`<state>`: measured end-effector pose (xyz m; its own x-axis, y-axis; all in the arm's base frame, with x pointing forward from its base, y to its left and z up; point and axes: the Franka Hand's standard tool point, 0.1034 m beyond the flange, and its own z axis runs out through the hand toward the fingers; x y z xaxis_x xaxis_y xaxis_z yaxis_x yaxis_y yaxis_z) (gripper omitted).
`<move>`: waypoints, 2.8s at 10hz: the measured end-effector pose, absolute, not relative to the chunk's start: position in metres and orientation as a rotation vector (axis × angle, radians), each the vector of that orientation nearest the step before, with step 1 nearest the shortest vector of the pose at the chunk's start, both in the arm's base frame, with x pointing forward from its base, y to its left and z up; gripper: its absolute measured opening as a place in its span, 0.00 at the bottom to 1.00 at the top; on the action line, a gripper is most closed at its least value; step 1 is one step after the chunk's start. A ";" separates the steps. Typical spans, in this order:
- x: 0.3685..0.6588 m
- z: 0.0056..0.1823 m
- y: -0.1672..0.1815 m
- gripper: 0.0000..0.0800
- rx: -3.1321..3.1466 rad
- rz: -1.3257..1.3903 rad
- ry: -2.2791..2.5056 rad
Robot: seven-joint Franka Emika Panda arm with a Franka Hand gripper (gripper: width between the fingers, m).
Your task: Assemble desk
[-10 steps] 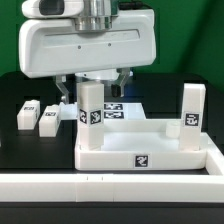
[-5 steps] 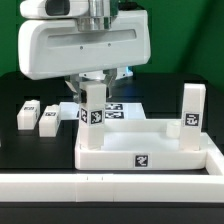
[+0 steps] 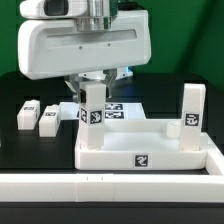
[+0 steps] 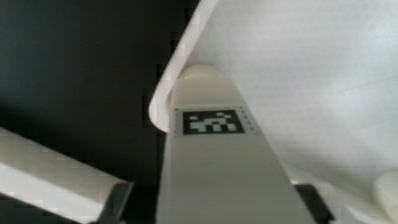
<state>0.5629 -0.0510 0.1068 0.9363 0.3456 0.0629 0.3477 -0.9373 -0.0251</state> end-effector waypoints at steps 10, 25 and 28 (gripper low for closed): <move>0.561 0.104 -0.055 0.36 -2.986 -0.060 0.709; 0.564 0.106 -0.051 0.81 -3.093 -0.076 0.229; 0.561 0.103 -0.051 0.81 -3.111 -0.072 -0.080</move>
Offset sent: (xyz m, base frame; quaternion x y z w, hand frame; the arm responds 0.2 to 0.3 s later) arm -0.0078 0.0006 -0.0051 0.0254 -0.0092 0.2463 0.9688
